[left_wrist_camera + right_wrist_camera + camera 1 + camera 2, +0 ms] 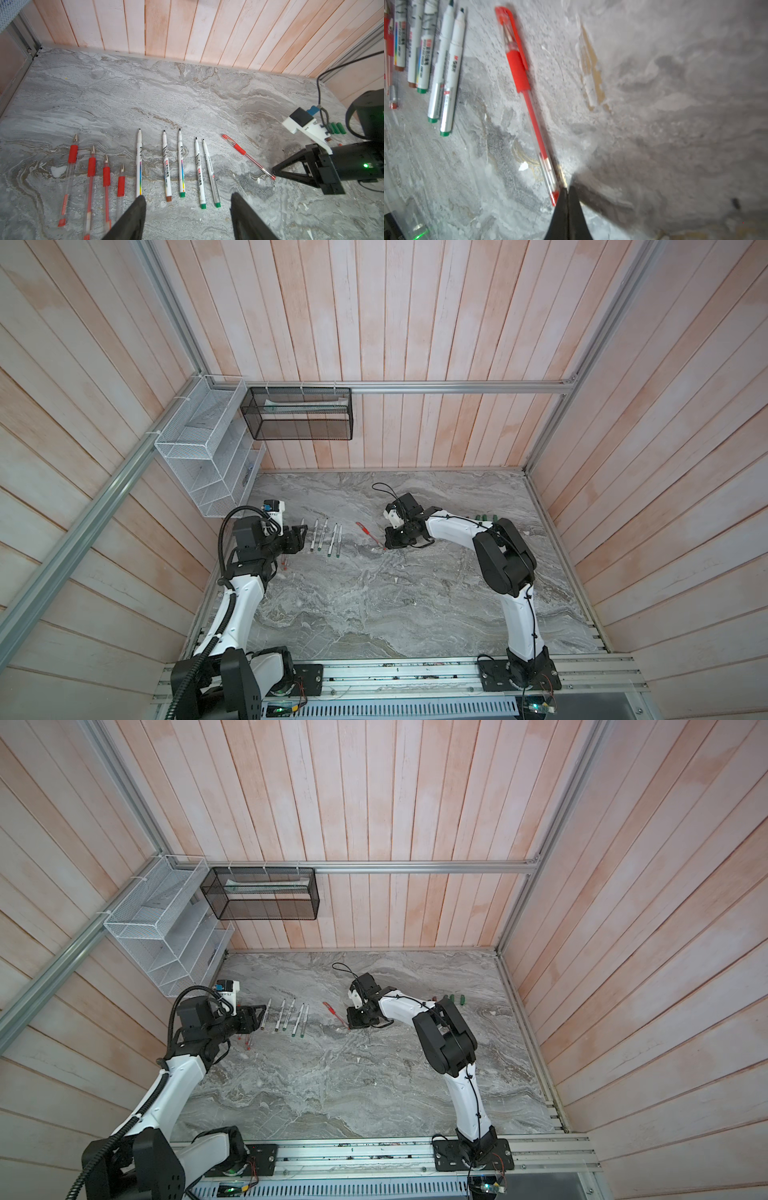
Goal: Open the pen caps
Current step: 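Close the right gripper on the pen's red cap and lift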
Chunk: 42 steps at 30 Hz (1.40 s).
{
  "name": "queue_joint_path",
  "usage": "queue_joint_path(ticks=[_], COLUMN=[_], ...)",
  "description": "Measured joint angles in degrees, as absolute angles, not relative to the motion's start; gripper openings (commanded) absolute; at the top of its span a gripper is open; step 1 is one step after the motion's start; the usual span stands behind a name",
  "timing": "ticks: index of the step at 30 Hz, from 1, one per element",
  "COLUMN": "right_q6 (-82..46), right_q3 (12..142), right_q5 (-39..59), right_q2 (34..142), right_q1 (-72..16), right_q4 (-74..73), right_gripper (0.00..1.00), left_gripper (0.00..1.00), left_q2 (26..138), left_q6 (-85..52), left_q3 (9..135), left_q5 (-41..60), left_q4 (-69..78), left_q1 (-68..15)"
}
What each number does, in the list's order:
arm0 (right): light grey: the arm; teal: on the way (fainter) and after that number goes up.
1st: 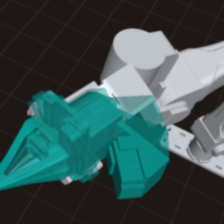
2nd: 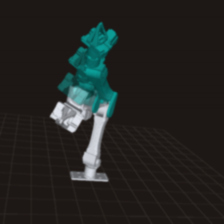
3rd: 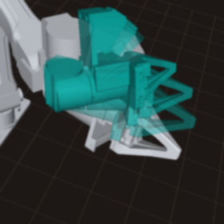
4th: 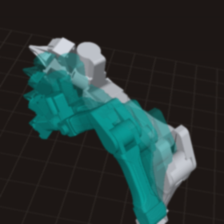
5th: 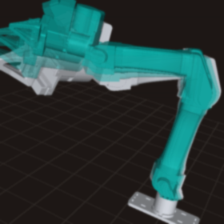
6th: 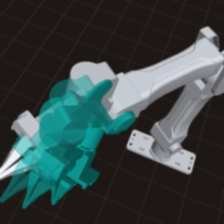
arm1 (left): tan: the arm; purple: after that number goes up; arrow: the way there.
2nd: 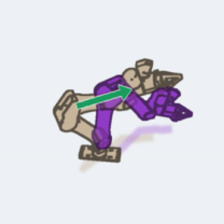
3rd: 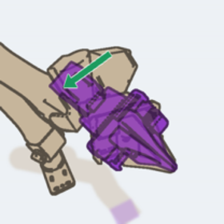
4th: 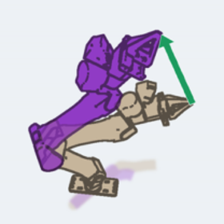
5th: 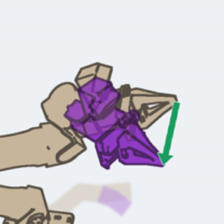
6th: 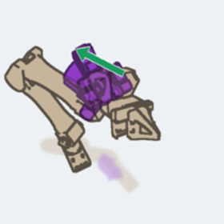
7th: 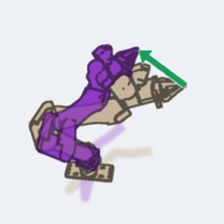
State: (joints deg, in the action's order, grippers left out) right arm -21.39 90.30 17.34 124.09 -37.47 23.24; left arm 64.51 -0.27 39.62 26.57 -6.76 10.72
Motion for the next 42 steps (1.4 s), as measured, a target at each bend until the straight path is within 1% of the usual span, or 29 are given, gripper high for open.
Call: queue_joint_path(ticks=[2, 5, 12, 13, 16, 19, 25, 30, 37, 42], right_q6=[-21.1, -19.9, -15.7, -15.0, -14.4, -14.1, -13.9, -13.7, -13.5, -13.1], right_q3=[93.6, 103.0, 130.0, 134.5, 142.0, 143.3, 143.2, 142.5, 142.4, 142.6], right_q5=[16.0, 14.2, 8.1, 7.2, 5.4, 4.5, 3.7, 2.8, 2.6, 2.3], right_q2=[124.6, 128.0, 143.0, 145.8, 151.1, 153.2, 153.7, 153.7, 154.7, 154.8], right_q1=[-37.5, -37.5, -39.1, -39.6, -40.8, -41.8, -43.2, -43.5, -43.7, -44.4], right_q4=[23.8, 25.9, 33.8, 35.2, 37.5, 38.2, 38.4, 38.4, 38.5, 39.0], right_gripper=[0.13, 0.19, 0.35, 0.36, 0.39, 0.40, 0.39, 0.36, 0.27, 0.17], left_gripper=[0.66, 0.66, 0.66, 0.66, 0.66, 0.66, 0.66, 0.66, 0.66, 0.66], left_q2=[64.5, 64.4, 64.0, 64.0, 63.9, 63.9, 63.9, 63.9, 63.9, 63.9], left_q6=[-0.3, -0.3, -0.5, -0.5, -0.5, -0.5, -0.5, -0.7, -0.7, -0.7], left_q3=[39.6, 39.6, 39.6, 39.6, 39.6, 39.6, 39.6, 39.6, 39.6, 39.6], left_q5=[26.6, 26.6, 26.7, 26.7, 26.7, 26.7, 26.7, 26.8, 26.7, 26.7], left_q4=[-6.7, -6.8, -6.7, -6.8, -6.7, -6.9, -6.7, -6.6, -6.7, -6.7], left_q1=[10.7, 10.7, 10.7, 10.7, 10.7, 10.7, 10.7, 10.7, 10.8, 10.9])
